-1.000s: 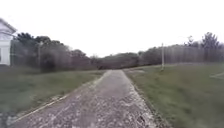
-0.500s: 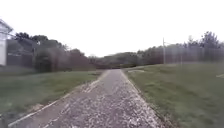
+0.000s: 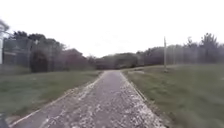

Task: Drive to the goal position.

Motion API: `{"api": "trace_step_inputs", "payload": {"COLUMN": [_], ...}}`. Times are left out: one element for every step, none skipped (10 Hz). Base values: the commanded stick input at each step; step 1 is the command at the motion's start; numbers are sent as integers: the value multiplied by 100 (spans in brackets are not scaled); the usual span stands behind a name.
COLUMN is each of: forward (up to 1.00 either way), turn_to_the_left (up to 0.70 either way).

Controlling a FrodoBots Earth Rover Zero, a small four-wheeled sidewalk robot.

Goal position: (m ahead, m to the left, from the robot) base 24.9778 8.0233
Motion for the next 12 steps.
{"api": "trace_step_inputs", "payload": {"forward": [100, 100, 100, 100, 100, 100, 100, 100, 100, 100, 100, 100], "turn_to_the_left": [0, 0, 0, 0, 0, 0, 0, 0, 0, 0, 0, 0]}}
